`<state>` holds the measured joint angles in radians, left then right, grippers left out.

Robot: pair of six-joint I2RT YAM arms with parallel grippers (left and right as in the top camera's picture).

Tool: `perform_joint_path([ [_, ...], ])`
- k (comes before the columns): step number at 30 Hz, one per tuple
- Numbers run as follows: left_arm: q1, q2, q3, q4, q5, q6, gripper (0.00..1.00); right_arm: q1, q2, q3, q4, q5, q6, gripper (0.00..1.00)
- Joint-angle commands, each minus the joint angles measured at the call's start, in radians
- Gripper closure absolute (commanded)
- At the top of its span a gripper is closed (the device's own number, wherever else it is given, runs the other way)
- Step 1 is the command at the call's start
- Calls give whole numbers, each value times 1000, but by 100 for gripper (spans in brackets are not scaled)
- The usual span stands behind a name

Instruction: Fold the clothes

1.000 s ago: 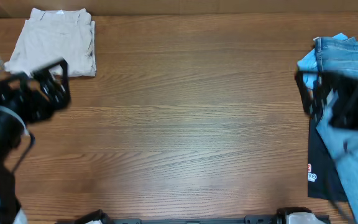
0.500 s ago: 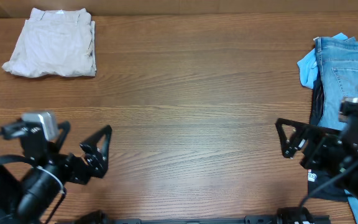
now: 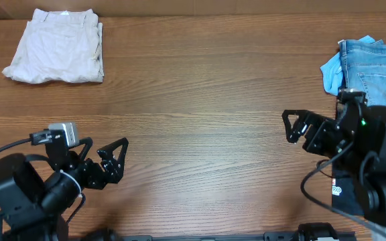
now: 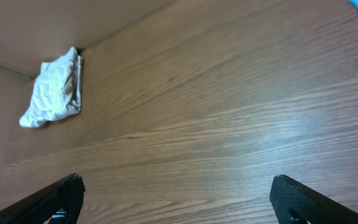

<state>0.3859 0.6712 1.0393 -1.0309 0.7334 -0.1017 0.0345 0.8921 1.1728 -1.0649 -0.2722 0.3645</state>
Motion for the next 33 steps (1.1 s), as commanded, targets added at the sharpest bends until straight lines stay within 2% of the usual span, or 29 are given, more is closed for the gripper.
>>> perform_joint_path([
  [1,-8,21,-7,8,14,-11,0,5,39,-3,6,10,7,0],
  [10,-8,64,-7,7,14,-11,0,5,163,-3,11,10,7,0],
  [22,-8,68,-7,7,14,-11,0,5,151,1,61,8,7,0],
  [25,-8,68,-7,7,14,-11,0,5,151,1,61,-42,8,0],
  [29,-8,68,-7,7,14,-11,0,5,151,1,61,-211,8,0],
  [33,-8,68,-7,7,14,-11,0,5,151,1,44,-227,7,0],
])
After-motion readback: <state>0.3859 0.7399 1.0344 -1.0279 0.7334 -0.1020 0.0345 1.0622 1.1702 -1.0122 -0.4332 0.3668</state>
